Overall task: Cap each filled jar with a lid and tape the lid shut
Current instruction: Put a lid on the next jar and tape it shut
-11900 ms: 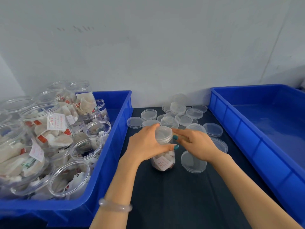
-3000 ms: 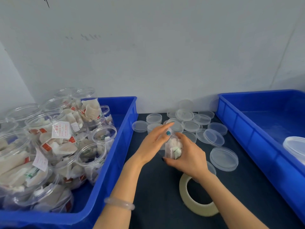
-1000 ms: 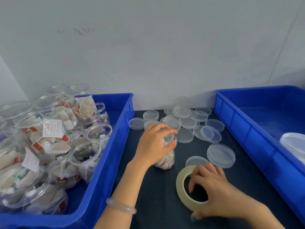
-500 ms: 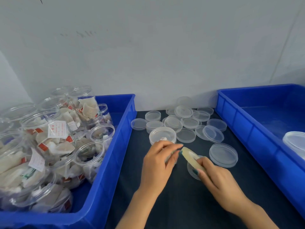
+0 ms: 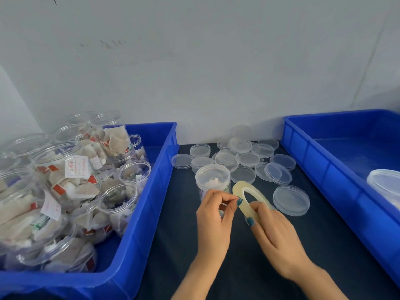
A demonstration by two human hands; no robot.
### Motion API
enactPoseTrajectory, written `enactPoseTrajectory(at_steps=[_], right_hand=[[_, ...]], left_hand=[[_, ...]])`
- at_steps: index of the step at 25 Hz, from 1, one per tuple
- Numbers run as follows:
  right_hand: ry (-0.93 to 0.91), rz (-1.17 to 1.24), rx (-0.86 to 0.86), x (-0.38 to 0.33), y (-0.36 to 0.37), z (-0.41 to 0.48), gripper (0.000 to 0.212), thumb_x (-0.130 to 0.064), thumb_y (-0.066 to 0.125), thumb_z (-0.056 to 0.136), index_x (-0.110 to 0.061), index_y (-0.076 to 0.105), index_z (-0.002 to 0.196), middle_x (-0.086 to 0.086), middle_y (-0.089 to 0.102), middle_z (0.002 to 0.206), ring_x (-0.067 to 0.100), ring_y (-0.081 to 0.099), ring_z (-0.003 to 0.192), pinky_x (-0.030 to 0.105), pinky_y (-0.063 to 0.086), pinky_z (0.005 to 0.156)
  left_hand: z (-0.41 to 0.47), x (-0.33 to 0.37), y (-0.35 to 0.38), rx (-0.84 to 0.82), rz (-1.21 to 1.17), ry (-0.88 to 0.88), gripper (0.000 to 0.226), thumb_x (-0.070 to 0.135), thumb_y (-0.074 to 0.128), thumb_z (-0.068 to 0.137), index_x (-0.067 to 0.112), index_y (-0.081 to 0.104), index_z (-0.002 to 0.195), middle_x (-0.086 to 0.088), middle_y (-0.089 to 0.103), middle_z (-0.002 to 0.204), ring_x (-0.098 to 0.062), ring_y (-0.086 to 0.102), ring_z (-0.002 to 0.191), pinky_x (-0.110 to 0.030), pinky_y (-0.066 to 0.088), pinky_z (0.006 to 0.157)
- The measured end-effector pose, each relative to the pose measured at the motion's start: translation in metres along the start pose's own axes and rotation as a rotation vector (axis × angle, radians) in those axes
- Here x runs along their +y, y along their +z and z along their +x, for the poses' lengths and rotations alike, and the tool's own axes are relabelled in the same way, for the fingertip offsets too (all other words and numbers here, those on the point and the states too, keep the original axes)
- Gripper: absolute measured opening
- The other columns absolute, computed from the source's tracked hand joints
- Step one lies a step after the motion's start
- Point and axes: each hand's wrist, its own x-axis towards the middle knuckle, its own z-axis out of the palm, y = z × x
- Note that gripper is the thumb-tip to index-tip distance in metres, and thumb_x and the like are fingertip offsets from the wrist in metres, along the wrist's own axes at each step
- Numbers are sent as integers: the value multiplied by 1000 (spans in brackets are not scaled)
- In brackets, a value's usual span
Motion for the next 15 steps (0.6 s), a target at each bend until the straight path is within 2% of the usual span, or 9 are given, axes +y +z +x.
enactPoseTrajectory(at_steps=[2, 4, 7, 10, 12, 15], right_hand=[[31, -185, 110, 4, 2, 9, 22, -44, 42, 98, -28, 55, 105, -17, 55, 73, 6, 50, 68, 25, 35, 68], [142, -347, 228, 10, -3, 24, 36, -56, 54, 92, -22, 65, 95, -10, 59, 66, 15, 56, 64, 32, 34, 74], [132, -456, 330, 9, -5, 42, 59, -75, 43, 86, -21, 64, 71, -9, 53, 55, 17, 52, 56, 34, 27, 79], [91, -483, 348, 1, 6, 53, 56, -68, 32, 91, -20, 57, 76, -8, 53, 67, 20, 52, 70, 33, 20, 80], [122, -479, 337, 2, 9, 55, 54, -67, 30, 93, -20, 54, 81, -8, 50, 76, 20, 48, 79, 33, 17, 79], [189, -459, 330, 5, 11, 59, 59, -75, 27, 89, -22, 48, 74, -8, 49, 73, 19, 44, 76, 34, 15, 75]], left_hand=[[-3, -2, -1, 15, -52, -86, 8, 16, 69, 91, 17, 64, 85, 7, 65, 85, -10, 63, 77, -16, 49, 68], [-7, -4, -4, 54, -148, -180, 8, 20, 65, 92, 20, 63, 84, 5, 65, 81, -9, 62, 76, -15, 47, 67], [-6, -9, -12, 196, -229, -302, 11, 19, 63, 94, 21, 62, 84, 2, 66, 79, -6, 62, 76, -13, 47, 67], [1, -17, -17, 354, -267, -378, 12, 18, 60, 97, 20, 61, 86, 3, 68, 82, 0, 64, 78, -10, 47, 70], [2, -21, -16, 400, -275, -406, 11, 18, 59, 98, 20, 60, 87, 4, 68, 87, 5, 64, 81, -7, 45, 71], [4, -27, -13, 436, -253, -422, 11, 18, 57, 99, 21, 59, 88, 3, 69, 94, 10, 62, 84, -5, 44, 72]])
